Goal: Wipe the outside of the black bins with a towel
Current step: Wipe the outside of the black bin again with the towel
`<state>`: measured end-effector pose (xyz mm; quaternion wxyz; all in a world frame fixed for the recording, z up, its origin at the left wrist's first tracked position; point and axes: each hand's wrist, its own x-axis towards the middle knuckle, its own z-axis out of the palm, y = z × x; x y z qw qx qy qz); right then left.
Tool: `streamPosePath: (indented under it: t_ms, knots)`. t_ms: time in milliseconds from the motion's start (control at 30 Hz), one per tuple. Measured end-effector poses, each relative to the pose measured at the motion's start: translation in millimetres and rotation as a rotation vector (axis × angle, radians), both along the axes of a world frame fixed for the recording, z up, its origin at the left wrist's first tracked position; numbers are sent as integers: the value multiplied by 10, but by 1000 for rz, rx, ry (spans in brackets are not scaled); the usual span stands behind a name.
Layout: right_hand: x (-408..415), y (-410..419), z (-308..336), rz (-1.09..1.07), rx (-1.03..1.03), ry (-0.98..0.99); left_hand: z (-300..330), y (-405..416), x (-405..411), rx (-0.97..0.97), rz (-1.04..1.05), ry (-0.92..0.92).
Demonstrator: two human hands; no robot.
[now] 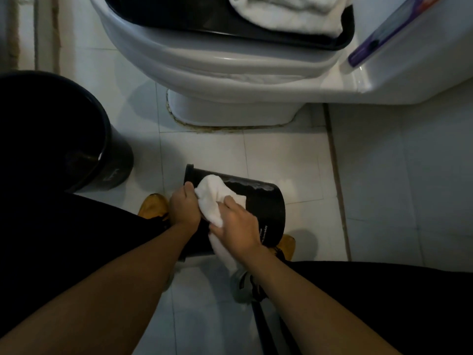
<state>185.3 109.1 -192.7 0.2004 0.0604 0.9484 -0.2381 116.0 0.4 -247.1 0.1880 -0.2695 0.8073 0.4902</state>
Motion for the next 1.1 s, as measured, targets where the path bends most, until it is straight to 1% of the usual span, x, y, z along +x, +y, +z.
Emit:
streamPosePath:
  t_ms: [67, 100, 233, 267, 333, 400, 467, 567, 733, 767, 833, 900, 933, 1000, 1067, 1100]
  knots:
    - [-54, 43, -29, 7, 15, 3, 54, 1, 4, 5, 2, 13]
    - [-126, 42, -12, -37, 25, -5, 64, 2, -2, -2, -9, 12]
    - [-595, 28, 38, -383, 135, -134, 138, 21, 10, -33, -68, -20]
    - [-692, 49, 52, -428, 132, -164, 183, 34, -3, -38, -85, -42]
    - [-754, 141, 98, -420, 72, -206, 259, 40, -57, -79, -126, -101]
    - [-637, 285, 181, -418, -20, -228, 331, 29, -105, -116, -200, -130]
    - [-446, 439, 296, -448, -128, -209, 387, -4, -101, -153, -256, -119]
    - [-209, 652, 430, -562, -281, -154, 472, -52, -55, -168, -299, -124]
    - [-80, 812, 769, -685, -402, -67, 713, -129, -70, -166, -393, -281]
    - [-72, 827, 846, -679, -391, -65, 765, -137, -67, -172, -402, -318]
    - [-49, 864, 996, -635, -277, -52, 836, -144, -57, -177, -407, -367]
    - [6, 888, 1216, -601, -181, -10, 900, -166, -20, -130, -381, -424]
    - [50, 910, 1322, -602, -171, 15, 904, -175, 10, -93, -380, -445]
    - [162, 979, 1536, -621, -205, 57, 911, -191, 93, -87, -433, -444]
    - [260, 1068, 1677, -674, -284, 90, 917, -193, 172, -146, -473, -368]
    - [284, 1108, 1716, -701, -315, 100, 951, -181, 199, -127, -460, -322]
